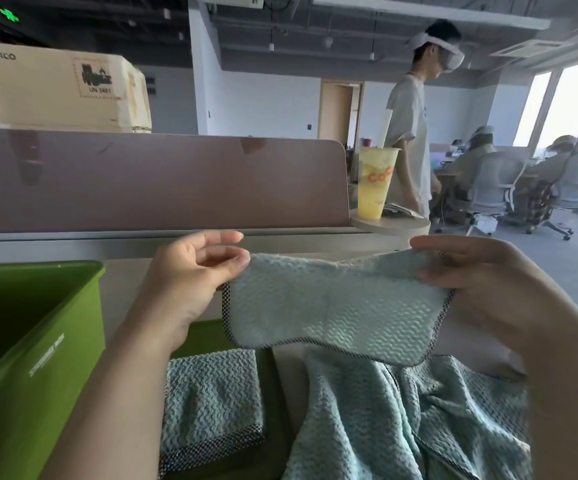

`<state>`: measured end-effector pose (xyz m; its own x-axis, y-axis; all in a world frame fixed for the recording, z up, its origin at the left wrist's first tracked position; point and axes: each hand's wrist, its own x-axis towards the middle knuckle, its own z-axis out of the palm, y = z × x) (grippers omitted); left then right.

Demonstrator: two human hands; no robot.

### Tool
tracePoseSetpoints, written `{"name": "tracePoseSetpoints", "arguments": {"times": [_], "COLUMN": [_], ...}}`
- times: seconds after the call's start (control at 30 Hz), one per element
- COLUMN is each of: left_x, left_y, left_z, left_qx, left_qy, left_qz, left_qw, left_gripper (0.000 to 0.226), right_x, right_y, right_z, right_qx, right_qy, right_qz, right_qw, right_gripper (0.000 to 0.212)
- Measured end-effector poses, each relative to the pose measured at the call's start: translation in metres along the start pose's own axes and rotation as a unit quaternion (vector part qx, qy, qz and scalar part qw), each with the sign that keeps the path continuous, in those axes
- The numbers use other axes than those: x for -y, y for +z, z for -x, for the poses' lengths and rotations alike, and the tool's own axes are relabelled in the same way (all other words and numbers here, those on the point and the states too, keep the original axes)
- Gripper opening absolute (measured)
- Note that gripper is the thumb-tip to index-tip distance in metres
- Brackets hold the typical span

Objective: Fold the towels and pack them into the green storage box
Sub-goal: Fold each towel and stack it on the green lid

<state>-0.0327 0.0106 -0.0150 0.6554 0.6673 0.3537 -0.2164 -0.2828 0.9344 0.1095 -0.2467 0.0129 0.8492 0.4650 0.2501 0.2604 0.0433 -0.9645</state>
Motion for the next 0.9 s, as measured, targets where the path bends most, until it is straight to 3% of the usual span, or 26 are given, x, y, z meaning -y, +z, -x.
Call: {"name": "tracePoseSetpoints", "arguments": {"times": [0.17,0.3,0.43,0.53,0.67,0.9], "left_x": [-0.002,-0.006,-0.008,-0.009,-0.009,-0.012], "left_y": [-0.002,-0.001,-0.002,-0.004,-0.006,-0.005], "left_z": [0.000,0.001,0.002,0.002,0.001,0.004], "left_qx": [-0.016,-0.037,-0.050,-0.062,-0.071,-0.081], "left_qy": [0.055,0.072,0.086,0.092,0.099,0.100], "left_qz": [0.002,0.000,-0.008,-0.021,-0.034,-0.064], "left_qw": [0.998,0.997,0.995,0.994,0.992,0.990], "left_gripper": [0.034,0.035,0.034,0.033,0.035,0.033], "right_x": [-0.005,-0.008,-0.007,-0.004,-0.007,-0.017], "right_y": [-0.005,-0.003,-0.001,0.000,-0.004,-0.005], "right_z": [-0.005,-0.006,-0.005,-0.001,-0.004,-0.013], "right_qx": [0.004,-0.011,-0.050,-0.034,-0.003,-0.026], "right_qy": [-0.021,-0.042,-0.054,-0.055,-0.068,-0.108], "right_qz": [0.114,0.130,0.124,0.086,0.147,0.181], "right_qw": [0.993,0.991,0.990,0.994,0.987,0.977], "right_gripper": [0.035,0.019,0.016,0.009,0.016,0.021]}}
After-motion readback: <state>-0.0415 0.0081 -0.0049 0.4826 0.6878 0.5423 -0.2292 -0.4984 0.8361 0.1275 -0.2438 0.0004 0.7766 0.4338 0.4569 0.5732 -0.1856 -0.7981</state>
